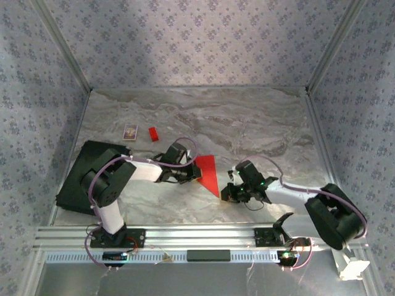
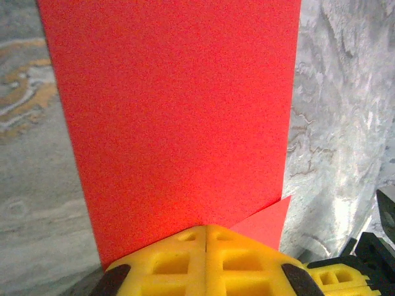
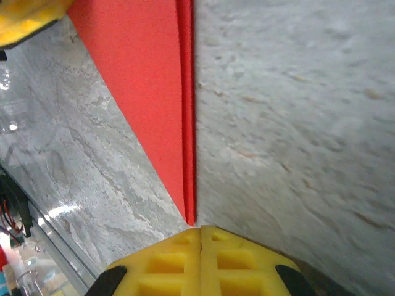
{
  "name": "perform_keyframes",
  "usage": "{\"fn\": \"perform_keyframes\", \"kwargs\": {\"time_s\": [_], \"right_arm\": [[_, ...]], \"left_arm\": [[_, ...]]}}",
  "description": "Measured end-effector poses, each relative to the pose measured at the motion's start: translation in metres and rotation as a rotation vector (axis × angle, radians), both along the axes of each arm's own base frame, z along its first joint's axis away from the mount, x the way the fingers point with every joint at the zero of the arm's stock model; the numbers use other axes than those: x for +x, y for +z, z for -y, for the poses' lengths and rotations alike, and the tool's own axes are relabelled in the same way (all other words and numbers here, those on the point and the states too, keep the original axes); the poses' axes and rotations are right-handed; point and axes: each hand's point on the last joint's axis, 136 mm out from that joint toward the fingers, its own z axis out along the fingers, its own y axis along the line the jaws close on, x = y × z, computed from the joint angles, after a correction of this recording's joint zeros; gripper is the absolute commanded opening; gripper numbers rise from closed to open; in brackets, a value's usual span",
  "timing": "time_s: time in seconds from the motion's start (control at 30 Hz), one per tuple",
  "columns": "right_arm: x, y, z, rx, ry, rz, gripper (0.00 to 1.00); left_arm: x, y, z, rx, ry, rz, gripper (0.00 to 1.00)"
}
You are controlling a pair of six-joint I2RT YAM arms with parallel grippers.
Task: Fold a paper plane with a square sheet of paper (pick it up from the middle)
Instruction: Third fold the triangle at the center of the table.
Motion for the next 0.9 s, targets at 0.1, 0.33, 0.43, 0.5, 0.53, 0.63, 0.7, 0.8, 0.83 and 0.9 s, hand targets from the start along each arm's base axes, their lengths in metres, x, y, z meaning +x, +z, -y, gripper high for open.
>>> {"fn": "perform_keyframes", "kwargs": {"time_s": [0.1, 0.33, 0.43, 0.5, 0.53, 0.63, 0.7, 0.8, 0.83, 0.9], "right_arm": [[0.006, 0.008, 0.010, -0.029, -0.042, 0.048, 0.10], [0.028, 0.020, 0.032, -0.111, -0.157, 0.176, 0.34], [0.036, 0.026, 0.033, -0.107, -0.173, 0.228, 0.36], [0.041, 0.028, 0.033, -0.113, -0.174, 0.258, 0.36], [0.043, 0.029, 0.033, -0.117, -0.172, 0.268, 0.41], [0.049, 0.030, 0.033, -0.145, -0.168, 0.270, 0.47], [0.058, 0.034, 0.032, -0.153, -0.178, 0.268, 0.46], [0.064, 0.034, 0.028, -0.143, -0.178, 0.262, 0.46], [0.064, 0.033, 0.026, -0.142, -0.172, 0.254, 0.46], [0.062, 0.028, 0.025, -0.143, -0.161, 0.237, 0.46]], "left_arm": [[0.000, 0.001, 0.003, -0.022, 0.033, -0.002, 0.02], [-0.020, 0.004, 0.019, -0.023, 0.060, 0.002, 0.13], [-0.025, 0.009, 0.014, 0.007, 0.069, 0.013, 0.25], [-0.023, 0.018, 0.008, 0.024, 0.078, 0.040, 0.33], [-0.021, 0.024, 0.005, 0.029, 0.083, 0.059, 0.38], [-0.016, 0.037, -0.005, 0.046, 0.098, 0.108, 0.44], [-0.012, 0.041, -0.010, 0.056, 0.108, 0.122, 0.45], [-0.006, 0.037, -0.019, 0.076, 0.134, 0.126, 0.48], [-0.005, 0.035, -0.023, 0.084, 0.142, 0.124, 0.49], [-0.006, 0.029, -0.029, 0.100, 0.149, 0.113, 0.50]]}}
